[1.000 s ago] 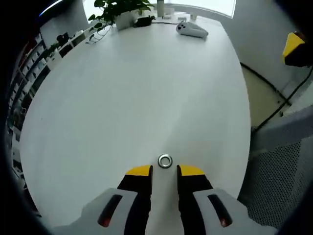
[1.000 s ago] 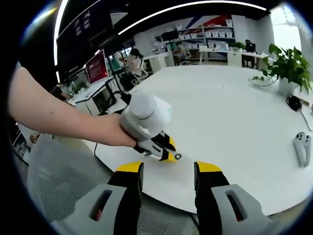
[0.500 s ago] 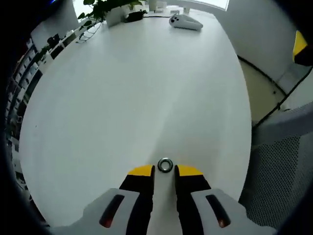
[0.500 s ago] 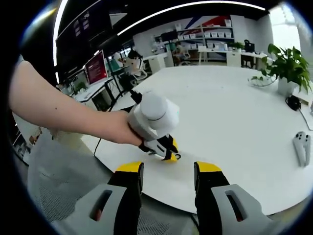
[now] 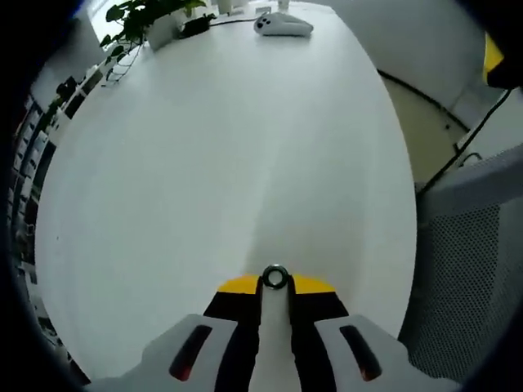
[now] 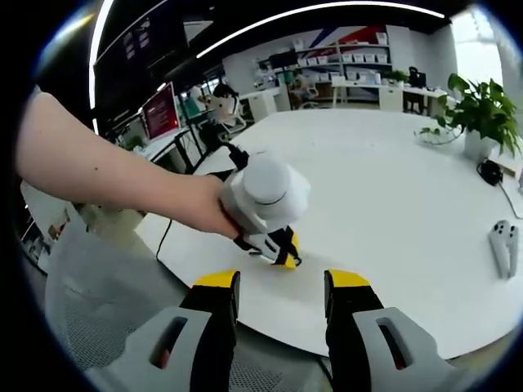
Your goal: Place the washer onto the threaded stud by aligning its center hole with the stud, sliding it down to the base, and recovering from edge contact or off-axis alignment until the washer reaches the visible bottom stop.
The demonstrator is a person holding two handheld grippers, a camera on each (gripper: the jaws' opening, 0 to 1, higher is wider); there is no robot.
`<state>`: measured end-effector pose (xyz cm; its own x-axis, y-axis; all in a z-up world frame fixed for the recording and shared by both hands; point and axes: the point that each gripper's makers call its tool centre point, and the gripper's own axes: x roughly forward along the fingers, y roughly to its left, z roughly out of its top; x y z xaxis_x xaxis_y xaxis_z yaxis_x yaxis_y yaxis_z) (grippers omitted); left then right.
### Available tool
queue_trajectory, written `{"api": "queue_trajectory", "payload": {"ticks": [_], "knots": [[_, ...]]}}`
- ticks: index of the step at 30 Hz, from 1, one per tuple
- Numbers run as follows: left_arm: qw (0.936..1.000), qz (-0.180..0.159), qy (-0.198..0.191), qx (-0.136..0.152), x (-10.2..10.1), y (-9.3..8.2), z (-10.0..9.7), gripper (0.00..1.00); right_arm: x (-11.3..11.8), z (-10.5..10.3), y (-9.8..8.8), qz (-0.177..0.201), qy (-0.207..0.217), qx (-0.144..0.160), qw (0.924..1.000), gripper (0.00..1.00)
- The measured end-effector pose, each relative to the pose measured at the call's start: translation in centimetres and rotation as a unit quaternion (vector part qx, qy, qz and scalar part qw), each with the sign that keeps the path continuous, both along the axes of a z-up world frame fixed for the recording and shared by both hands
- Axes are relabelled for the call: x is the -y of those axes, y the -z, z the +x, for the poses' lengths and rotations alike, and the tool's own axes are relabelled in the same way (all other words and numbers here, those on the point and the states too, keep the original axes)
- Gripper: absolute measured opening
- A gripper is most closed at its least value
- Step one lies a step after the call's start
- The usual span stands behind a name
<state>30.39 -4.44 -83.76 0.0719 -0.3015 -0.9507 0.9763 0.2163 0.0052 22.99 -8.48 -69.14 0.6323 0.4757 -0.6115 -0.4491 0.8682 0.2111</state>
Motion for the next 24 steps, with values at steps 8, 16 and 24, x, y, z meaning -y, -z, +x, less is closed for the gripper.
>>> {"api": "queue_trajectory", "payload": {"ticks": [8, 16, 24], "knots": [[1.0000, 0.007, -0.002, -0.003, 0.0, 0.1, 0.0, 0.10, 0.1, 0.0, 0.0, -0.001, 0.002, -0.001, 1.0000, 0.44], [0.9997, 0.020, 0.002, -0.013, -0.5, 0.0, -0.7, 0.09, 0.2, 0.0, 0.0, -0.001, 0.004, 0.000, 1.0000, 0.44], [0.9998, 0.008, -0.016, 0.000, -1.3, -0.9, -1.4, 0.09, 0.1, 0.1, 0.0, 0.001, 0.004, 0.000, 1.0000, 0.44]]}}
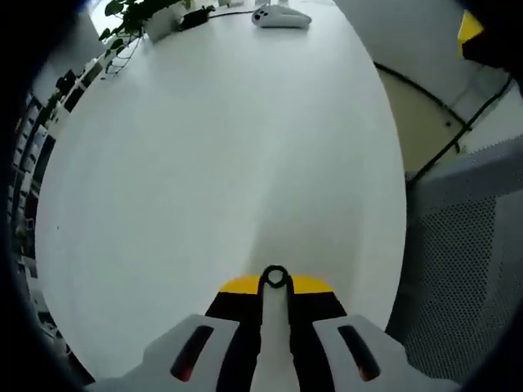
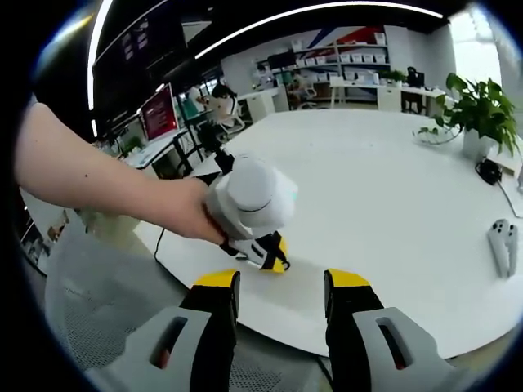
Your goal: Place the washer onto the threaded stud by aligning its center hole with the stud, sliding it down to the base, and recovering from edge contact or off-axis alignment until the washer reaches the visible bottom stop.
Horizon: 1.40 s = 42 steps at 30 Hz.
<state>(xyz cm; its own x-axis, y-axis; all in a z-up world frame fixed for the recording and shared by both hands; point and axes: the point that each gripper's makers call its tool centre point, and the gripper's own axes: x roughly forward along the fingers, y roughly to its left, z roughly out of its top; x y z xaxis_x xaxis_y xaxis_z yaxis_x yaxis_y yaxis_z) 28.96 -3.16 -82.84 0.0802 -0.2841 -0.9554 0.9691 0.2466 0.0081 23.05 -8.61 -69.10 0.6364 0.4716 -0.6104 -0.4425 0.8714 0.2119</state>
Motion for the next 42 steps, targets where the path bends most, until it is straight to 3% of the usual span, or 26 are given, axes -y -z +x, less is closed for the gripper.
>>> {"api": "queue_trajectory", "payload": {"ticks": [7, 17, 21, 25, 30, 33, 42], "knots": [[0.9974, -0.058, -0.036, 0.025, 0.1, -4.2, 1.8, 0.08, -0.2, 0.0, 0.0, -0.001, -0.005, 0.001, 1.0000, 0.44], [0.9948, -0.066, -0.068, 0.036, -2.4, -6.9, 3.0, 0.08, -0.2, -0.1, -0.1, 0.001, -0.004, 0.001, 1.0000, 0.43], [0.9949, -0.056, -0.061, 0.058, -3.5, -7.7, 3.4, 0.08, -0.2, 0.0, -0.1, 0.002, -0.004, 0.001, 1.0000, 0.43], [0.9939, -0.054, -0.073, 0.063, -4.5, -8.6, 4.2, 0.09, -0.2, 0.0, -0.2, 0.005, -0.002, 0.003, 1.0000, 0.43], [0.9937, -0.047, -0.091, 0.047, -5.3, -8.3, 4.6, 0.09, -0.1, 0.0, -0.2, 0.004, -0.002, 0.002, 1.0000, 0.43], [0.9968, -0.023, -0.065, 0.042, -5.4, -7.3, 3.8, 0.09, -0.2, 0.0, -0.1, 0.003, -0.004, 0.002, 1.0000, 0.43], [0.9981, 0.000, -0.053, 0.032, -5.5, -5.5, 3.8, 0.09, -0.2, 0.0, -0.1, 0.006, -0.002, 0.001, 1.0000, 0.43]]}}
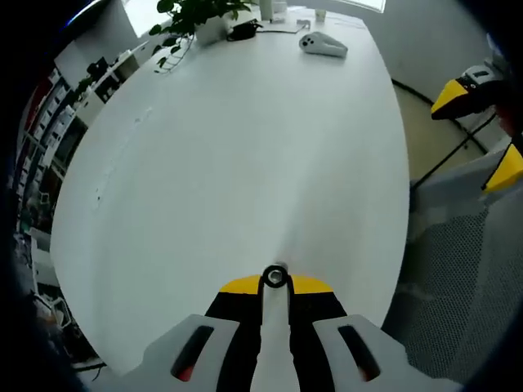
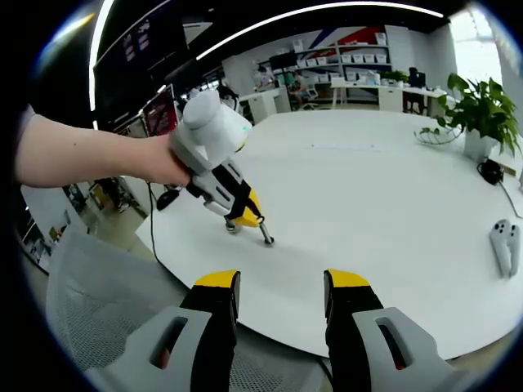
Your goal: Place the washer onto the threaded stud by aligning its center hole with the stud, sliding it down to the base, and recovering from edge contact or off-axis alignment until the washer reaches the visible bottom stop.
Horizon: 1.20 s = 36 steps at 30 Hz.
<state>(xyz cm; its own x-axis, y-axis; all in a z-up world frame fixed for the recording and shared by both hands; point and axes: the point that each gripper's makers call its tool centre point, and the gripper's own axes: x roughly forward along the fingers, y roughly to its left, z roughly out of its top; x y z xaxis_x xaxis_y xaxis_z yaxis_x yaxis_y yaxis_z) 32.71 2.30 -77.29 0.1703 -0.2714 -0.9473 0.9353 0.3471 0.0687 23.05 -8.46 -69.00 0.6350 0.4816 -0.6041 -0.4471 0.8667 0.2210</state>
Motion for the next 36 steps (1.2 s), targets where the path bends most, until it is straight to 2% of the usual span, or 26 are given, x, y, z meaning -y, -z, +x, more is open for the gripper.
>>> {"api": "queue_trajectory", "payload": {"ticks": [9, 18, 22, 30, 33, 34, 36], "knots": [[0.9997, 0.016, 0.010, -0.015, 0.0, 1.5, -0.1, 0.09, 0.0, 0.0, -0.1, 0.002, 0.002, 0.001, 1.0000, 0.43], [0.9979, 0.047, 0.021, -0.039, -0.3, 4.3, -0.5, 0.09, 0.0, 0.0, 0.1, 0.001, 0.000, -0.001, 1.0000, 0.43], [0.9974, 0.053, 0.022, -0.045, -0.4, 5.0, -0.7, 0.09, 0.1, 0.0, 0.1, 0.003, 0.003, -0.002, 1.0000, 0.43], [0.9972, 0.055, 0.018, -0.048, -0.3, 5.4, -1.0, 0.10, 0.0, 0.0, 0.1, 0.004, 0.001, -0.003, 1.0000, 0.43], [0.9987, 0.025, -0.019, -0.040, 0.3, 4.9, -0.5, 0.20, 0.0, 0.0, 0.1, 0.003, 0.000, -0.003, 1.0000, 0.43], [0.9985, 0.024, -0.021, -0.044, 0.3, 4.7, -0.5, 0.20, 0.0, 0.0, 0.1, 0.002, -0.001, -0.002, 1.0000, 0.43], [0.9991, 0.017, -0.022, -0.033, 0.4, 4.0, -0.4, 0.20, -0.1, 0.0, 0.0, 0.001, -0.002, -0.001, 1.0000, 0.43]]}}
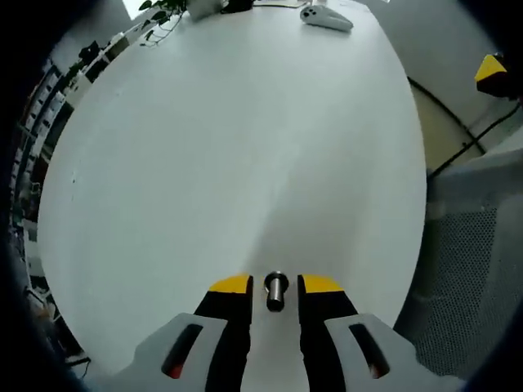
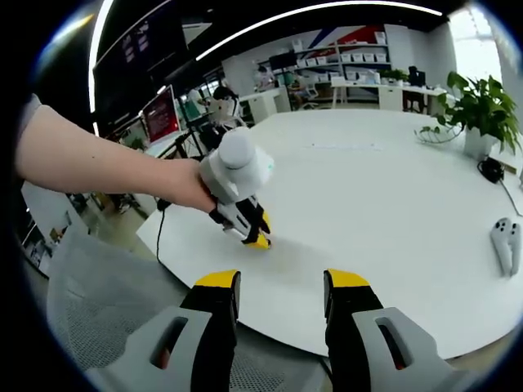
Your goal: Place the washer onto the threaded stud by aligning its center hole with the stud, sliding it down to the base, and recovering from edge contact or off-axis alignment until the washer reaches the visible bottom stop.
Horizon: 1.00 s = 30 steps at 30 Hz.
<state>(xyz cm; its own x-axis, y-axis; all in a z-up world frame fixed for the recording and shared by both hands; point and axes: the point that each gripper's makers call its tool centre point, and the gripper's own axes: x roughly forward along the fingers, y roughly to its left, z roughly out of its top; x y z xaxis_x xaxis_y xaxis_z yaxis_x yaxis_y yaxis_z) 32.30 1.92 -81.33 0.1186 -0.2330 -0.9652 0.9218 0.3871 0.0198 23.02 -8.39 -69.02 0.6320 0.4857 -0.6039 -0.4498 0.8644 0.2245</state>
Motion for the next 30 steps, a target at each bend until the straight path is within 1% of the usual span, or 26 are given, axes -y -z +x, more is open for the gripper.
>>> {"api": "queue_trajectory", "payload": {"ticks": [1, 4, 7, 9, 10, 12, 13, 14, 16, 18, 19, 20, 21, 22, 23, 24, 25, 26, 27, 28, 29, 30], "knots": [[0.9999, -0.003, 0.003, 0.010, -0.1, -0.4, 0.2, 0.20, 0.0, 0.0, 0.0, -0.001, 0.000, 0.000, 1.0000, 0.43], [0.9998, -0.012, -0.002, 0.019, -0.4, -1.2, 0.5, 0.20, 0.2, 0.0, 0.0, -0.006, 0.002, 0.004, 1.0000, 0.43], [0.9982, -0.039, -0.016, 0.042, -0.7, -3.0, 1.0, 0.20, 0.2, 0.0, -0.1, -0.004, 0.006, 0.002, 1.0000, 0.44], [0.9952, -0.071, -0.034, 0.059, -0.7, -4.6, 1.1, 0.19, 0.1, 0.0, -0.1, -0.004, 0.006, 0.002, 1.0000, 0.44], [0.9928, -0.083, -0.064, 0.058, -1.3, -5.4, 1.0, 0.18, 0.0, 0.0, 0.0, -0.011, 0.002, 0.002, 0.9999, 0.45], [0.9853, -0.122, -0.105, 0.057, -1.7, -6.7, 1.0, 0.16, -0.1, 0.0, 0.0, -0.016, -0.001, 0.002, 0.9999, 0.46], [0.9802, -0.144, -0.120, 0.065, -2.2, -7.6, 1.1, 0.17, -0.1, 0.0, 0.0, -0.015, -0.002, 0.003, 0.9999, 0.46], [0.9786, -0.148, -0.122, 0.075, -3.0, -8.3, 0.8, 0.19, -0.1, 0.0, -0.1, -0.016, -0.002, 0.004, 0.9999, 0.46], [0.9770, -0.152, -0.124, 0.084, -4.2, -9.1, 0.2, 0.22, -0.1, 0.0, 0.0, -0.019, -0.002, 0.004, 0.9998, 0.47], [0.9691, -0.178, -0.145, 0.090, -5.4, -10.2, -0.7, 0.23, 0.0, 0.0, 0.0, -0.021, 0.000, 0.003, 0.9998, 0.48], [0.9624, -0.195, -0.164, 0.093, -6.3, -10.8, -1.2, 0.23, 0.1, 0.0, -0.1, -0.024, 0.002, 0.006, 0.9997, 0.48], [0.9602, -0.200, -0.170, 0.094, -6.6, -10.9, -1.4, 0.23, 0.2, 0.0, -0.1, -0.025, 0.005, 0.008, 0.9997, 0.48], [0.9537, -0.217, -0.184, 0.097, -7.6, -11.4, -2.0, 0.23, 0.4, 0.1, -0.3, -0.025, 0.009, 0.011, 0.9996, 0.49], [0.9498, -0.227, -0.189, 0.102, -8.2, -11.8, -2.4, 0.24, 0.4, 0.2, -0.4, -0.022, 0.012, 0.013, 0.9996, 0.49], [0.9443, -0.236, -0.200, 0.112, -9.3, -12.2, -3.0, 0.25, 0.5, 0.3, -0.5, -0.018, 0.017, 0.014, 0.9996, 0.49], [0.9402, -0.244, -0.204, 0.121, -10.0, -12.6, -3.3, 0.24, 0.6, 0.4, -0.6, -0.015, 0.019, 0.015, 0.9996, 0.49], [0.9308, -0.262, -0.210, 0.145, -10.8, -13.6, -3.6, 0.25, 0.6, 0.4, -0.6, -0.012, 0.024, 0.014, 0.9996, 0.50], [0.9257, -0.270, -0.219, 0.150, -11.4, -14.1, -4.0, 0.25, 0.7, 0.4, -0.7, -0.010, 0.026, 0.015, 0.9995, 0.50], [0.9231, -0.277, -0.222, 0.149, -11.8, -14.5, -4.6, 0.26, 0.7, 0.4, -0.8, -0.009, 0.028, 0.017, 0.9994, 0.50], [0.9183, -0.285, -0.229, 0.151, -12.5, -15.0, -5.4, 0.26, 0.7, 0.5, -0.9, -0.011, 0.030, 0.021, 0.9993, 0.50], [0.9136, -0.290, -0.238, 0.156, -13.0, -15.4, -5.7, 0.27, 0.7, 0.6, -1.0, -0.013, 0.030, 0.024, 0.9992, 0.50], [0.9066, -0.299, -0.249, 0.164, -13.7, -16.0, -6.2, 0.27, 0.7, 0.6, -1.1, -0.018, 0.029, 0.029, 0.9990, 0.50]]}}
